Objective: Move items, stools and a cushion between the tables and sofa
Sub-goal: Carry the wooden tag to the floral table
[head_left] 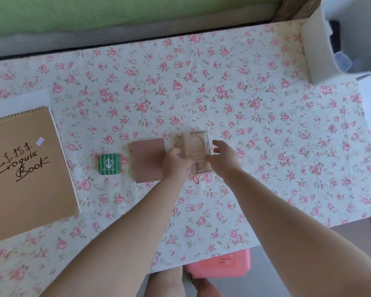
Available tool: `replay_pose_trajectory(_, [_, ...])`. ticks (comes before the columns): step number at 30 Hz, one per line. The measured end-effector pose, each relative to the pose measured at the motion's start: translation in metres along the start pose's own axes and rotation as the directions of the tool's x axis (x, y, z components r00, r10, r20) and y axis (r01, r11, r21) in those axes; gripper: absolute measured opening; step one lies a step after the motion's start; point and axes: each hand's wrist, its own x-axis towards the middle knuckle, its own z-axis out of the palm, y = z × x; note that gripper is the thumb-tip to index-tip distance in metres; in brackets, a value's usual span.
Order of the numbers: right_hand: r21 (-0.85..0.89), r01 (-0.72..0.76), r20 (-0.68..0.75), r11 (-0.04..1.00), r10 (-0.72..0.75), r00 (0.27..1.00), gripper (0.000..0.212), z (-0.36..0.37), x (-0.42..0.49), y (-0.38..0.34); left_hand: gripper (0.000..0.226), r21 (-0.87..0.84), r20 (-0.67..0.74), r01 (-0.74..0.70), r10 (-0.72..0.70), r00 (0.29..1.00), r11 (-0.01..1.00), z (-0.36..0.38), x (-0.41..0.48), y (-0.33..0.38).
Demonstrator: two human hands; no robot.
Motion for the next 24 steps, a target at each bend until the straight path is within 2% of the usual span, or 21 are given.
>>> replay_pose_trajectory(5, [0.022, 0.033, -0.017, 0.999, -0.033, 0.999, 0.051, -0.019, -0.034, -0.017, 0.054, -0.030, 0.004, -0.027, 0.027, 1.000, 0.999, -0.022, -0.035, 0.022])
replay_pose_trajectory(11, [0.036, 0.084, -0.073, 0.996, -0.081, 0.994, 0.045, -0.044, -0.084, -0.047, 0.042, 0.003, 0.032, -0.121, 0.121, 0.992, 0.993, -0.047, -0.080, 0.056])
replay_pose_trajectory(18, [0.164, 0.106, -0.162, 0.981, -0.079, 0.984, 0.044, -0.066, -0.159, -0.067, 0.046, 0.058, 0.013, -0.242, 0.242, 0.970, 0.968, -0.087, -0.136, 0.085])
replay_pose_trajectory(24, [0.338, 0.148, -0.264, 0.929, -0.057, 0.963, 0.042, -0.082, -0.227, -0.054, 0.038, 0.022, 0.062, -0.357, 0.355, 0.933, 0.934, -0.100, -0.190, 0.094])
